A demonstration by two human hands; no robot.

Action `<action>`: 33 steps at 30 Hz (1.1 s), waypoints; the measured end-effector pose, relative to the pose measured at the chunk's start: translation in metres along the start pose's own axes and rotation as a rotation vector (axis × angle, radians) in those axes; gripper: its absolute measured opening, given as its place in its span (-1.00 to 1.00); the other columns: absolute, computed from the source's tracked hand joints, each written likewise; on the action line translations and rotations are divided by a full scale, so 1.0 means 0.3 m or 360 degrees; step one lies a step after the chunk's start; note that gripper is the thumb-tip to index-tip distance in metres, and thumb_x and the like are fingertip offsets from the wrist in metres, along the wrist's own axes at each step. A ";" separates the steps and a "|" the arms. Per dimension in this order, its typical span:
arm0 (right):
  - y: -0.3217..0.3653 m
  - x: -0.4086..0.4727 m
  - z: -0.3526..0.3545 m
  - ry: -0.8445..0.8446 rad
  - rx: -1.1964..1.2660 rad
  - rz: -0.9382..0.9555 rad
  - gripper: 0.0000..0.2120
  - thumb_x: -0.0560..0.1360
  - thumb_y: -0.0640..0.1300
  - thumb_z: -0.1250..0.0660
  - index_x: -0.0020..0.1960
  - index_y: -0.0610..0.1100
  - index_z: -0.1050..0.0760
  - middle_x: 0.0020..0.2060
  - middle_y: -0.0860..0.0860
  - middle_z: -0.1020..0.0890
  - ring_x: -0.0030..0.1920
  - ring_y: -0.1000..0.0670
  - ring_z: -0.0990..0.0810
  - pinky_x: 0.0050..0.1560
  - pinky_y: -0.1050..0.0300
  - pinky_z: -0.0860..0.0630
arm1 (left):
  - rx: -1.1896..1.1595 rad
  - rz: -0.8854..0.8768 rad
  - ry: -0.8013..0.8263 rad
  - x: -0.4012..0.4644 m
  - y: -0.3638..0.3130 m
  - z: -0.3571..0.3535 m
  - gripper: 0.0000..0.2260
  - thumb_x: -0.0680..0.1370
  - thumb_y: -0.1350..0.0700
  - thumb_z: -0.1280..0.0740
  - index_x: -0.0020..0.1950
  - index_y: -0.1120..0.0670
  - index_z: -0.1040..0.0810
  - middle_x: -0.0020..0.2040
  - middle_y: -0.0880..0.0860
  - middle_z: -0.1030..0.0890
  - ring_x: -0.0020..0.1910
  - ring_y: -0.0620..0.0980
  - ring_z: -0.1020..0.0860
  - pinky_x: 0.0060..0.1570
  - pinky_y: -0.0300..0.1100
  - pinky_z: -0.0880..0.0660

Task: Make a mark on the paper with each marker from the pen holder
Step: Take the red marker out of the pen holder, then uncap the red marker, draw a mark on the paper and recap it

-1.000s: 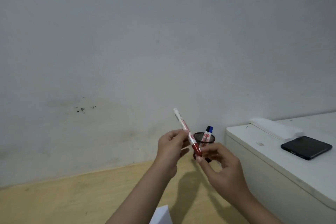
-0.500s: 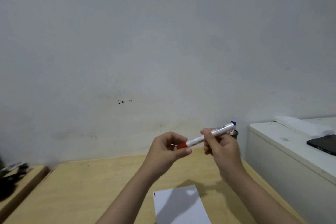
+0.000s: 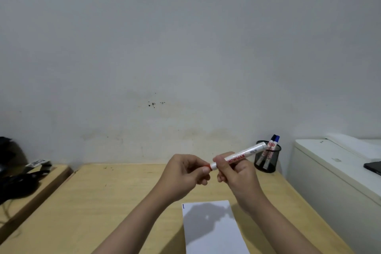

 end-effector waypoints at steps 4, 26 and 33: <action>0.007 -0.005 -0.025 0.0175 0.0058 0.0071 -0.79 0.35 -0.13 -0.38 -0.15 -0.29 -0.55 -0.40 -0.01 -0.65 -0.42 0.08 -0.53 -0.36 0.23 -0.50 | -0.0070 0.0123 0.0104 -0.001 0.046 0.022 -0.80 0.57 0.27 -0.21 -0.10 0.29 -0.61 -0.47 -0.04 -0.59 -0.48 -0.10 -0.51 -0.34 -0.26 -0.52; -0.259 -0.057 0.083 -0.0028 -0.0006 -0.0271 -0.95 0.45 -0.28 -0.39 -0.15 -0.19 -0.63 -0.43 0.03 -0.59 -0.36 0.03 -0.50 -0.30 0.21 -0.50 | 0.0683 0.0588 -0.0045 0.123 0.584 0.096 -0.81 0.37 0.35 -0.40 -0.11 0.09 -0.61 -0.16 0.07 -0.63 -0.23 -0.04 -0.60 -0.20 -0.39 -0.49; -0.319 -0.064 0.051 -0.0081 0.0020 -0.0439 -0.92 0.43 -0.25 -0.41 -0.13 -0.12 -0.66 -0.40 -0.02 -0.66 -0.39 0.01 -0.55 -0.30 0.13 -0.54 | 0.0502 0.0556 -0.0197 0.073 0.589 0.134 -0.72 0.49 0.25 -0.33 0.20 0.11 -0.48 -0.05 0.10 -0.60 -0.10 -0.08 -0.59 -0.07 -0.32 -0.49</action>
Point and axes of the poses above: each hand's wrist, its own x-axis towards the middle knuckle, its own z-axis out of the back of the hand, y = z × x, the point moved 6 cm from there along x, towards the middle knuckle
